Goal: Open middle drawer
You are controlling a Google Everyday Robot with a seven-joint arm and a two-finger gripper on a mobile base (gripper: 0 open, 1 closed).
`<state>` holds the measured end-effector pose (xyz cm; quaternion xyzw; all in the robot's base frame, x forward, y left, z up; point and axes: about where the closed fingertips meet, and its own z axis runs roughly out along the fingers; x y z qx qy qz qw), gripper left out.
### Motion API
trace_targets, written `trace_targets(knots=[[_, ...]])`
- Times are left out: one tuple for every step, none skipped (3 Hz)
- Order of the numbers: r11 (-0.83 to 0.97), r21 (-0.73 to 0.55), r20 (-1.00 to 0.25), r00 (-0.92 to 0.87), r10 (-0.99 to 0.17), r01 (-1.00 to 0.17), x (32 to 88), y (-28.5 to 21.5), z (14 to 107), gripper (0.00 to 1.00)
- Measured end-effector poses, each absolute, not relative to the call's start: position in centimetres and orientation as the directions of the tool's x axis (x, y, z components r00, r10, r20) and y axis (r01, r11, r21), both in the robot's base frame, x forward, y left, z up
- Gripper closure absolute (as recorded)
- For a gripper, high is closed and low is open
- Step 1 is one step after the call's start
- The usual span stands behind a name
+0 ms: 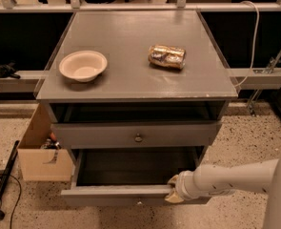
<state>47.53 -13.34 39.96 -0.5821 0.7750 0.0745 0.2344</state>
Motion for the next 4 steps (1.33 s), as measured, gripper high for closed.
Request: trace_targets(knots=[[0.311,-0.157,-0.450,-0.212,-0.867,-0.937,47.53,-13.34,39.95,0.58],[0.311,-0.157,-0.450,-0.212,-0.867,-0.937,47.53,-13.34,39.95,0.34],[0.311,-0.157,-0.450,-0.212,-0.867,-0.937,47.53,-13.33,39.95,0.37],[0.311,-0.157,-0.450,-0.212,-0.867,-0.937,47.52,-13.34,39.95,0.61]])
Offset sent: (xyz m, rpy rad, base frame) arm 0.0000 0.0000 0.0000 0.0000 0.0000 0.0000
